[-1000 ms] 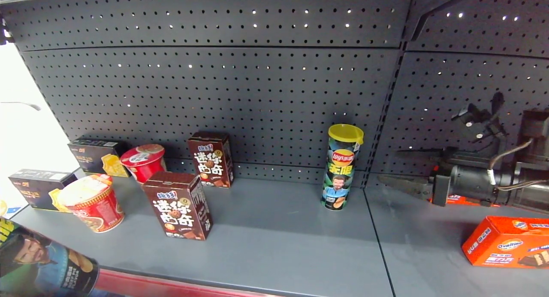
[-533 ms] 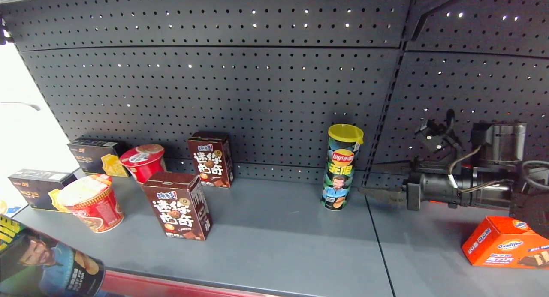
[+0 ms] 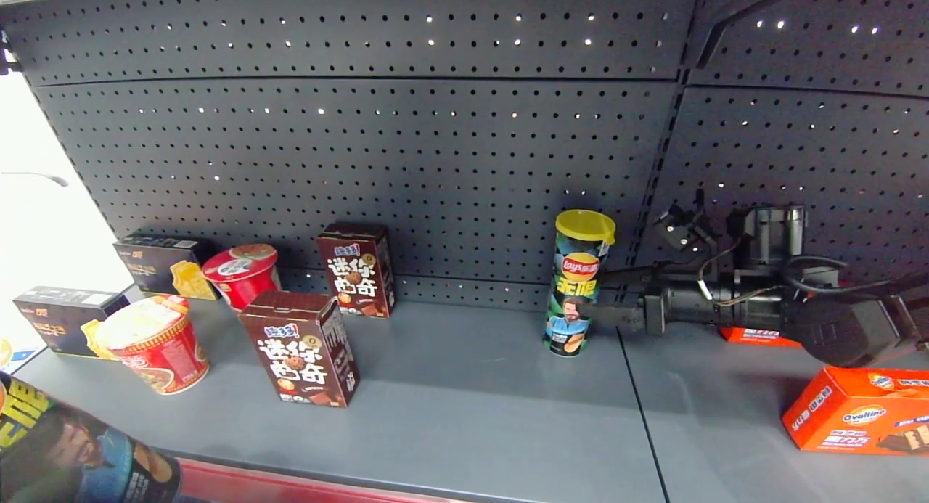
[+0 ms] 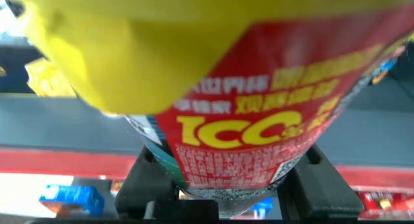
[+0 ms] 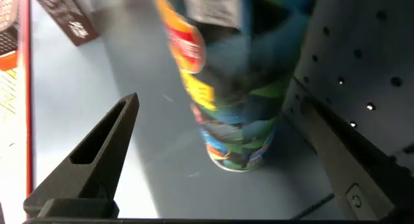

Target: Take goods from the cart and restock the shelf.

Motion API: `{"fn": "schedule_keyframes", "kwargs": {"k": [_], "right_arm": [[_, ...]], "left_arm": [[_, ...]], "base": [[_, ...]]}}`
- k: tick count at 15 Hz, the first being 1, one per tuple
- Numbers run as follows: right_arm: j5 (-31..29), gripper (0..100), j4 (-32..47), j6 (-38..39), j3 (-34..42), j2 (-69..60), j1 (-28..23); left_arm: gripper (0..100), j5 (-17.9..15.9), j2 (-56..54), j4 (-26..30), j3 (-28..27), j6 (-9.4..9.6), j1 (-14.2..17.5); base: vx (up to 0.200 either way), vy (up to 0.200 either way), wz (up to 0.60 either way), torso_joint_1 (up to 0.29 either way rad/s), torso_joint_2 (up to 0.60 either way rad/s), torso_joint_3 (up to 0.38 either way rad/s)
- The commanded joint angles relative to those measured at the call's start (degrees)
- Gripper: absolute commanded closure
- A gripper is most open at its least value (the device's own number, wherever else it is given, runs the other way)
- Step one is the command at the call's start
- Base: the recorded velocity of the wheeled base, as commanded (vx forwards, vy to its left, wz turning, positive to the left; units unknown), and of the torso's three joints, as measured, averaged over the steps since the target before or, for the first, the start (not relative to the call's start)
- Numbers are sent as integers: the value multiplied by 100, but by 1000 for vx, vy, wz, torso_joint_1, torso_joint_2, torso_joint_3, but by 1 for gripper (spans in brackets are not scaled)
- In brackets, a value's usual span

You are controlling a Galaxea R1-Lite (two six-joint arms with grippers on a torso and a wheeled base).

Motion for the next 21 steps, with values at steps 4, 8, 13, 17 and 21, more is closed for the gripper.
{"fn": "schedule_keyframes", "kwargs": {"k": [4,8,13,17,21], "right_arm": [[5,0,-10,-1,-301,527,10],[-4,0,-27,-1,-310,694,98],[-4,0,-36,-10,-495,966,230],[-30,0,-71,-81,-688,1177,239],[-30,0,-89,-81,-899,1423,247]], "left_arm": [[100,-81,-434,493,103,-1,0],[100,-72,-487,537,94,-1,0],[100,-81,-487,546,103,-1,0],[100,-81,-504,537,147,8,0],[100,-81,-584,546,217,25,0]], "base": [[0,0,0,0,0,0],[0,0,0,0,0,0],[0,0,0,0,0,0],[0,0,0,0,0,0],[0,0,0,0,0,0]]}}
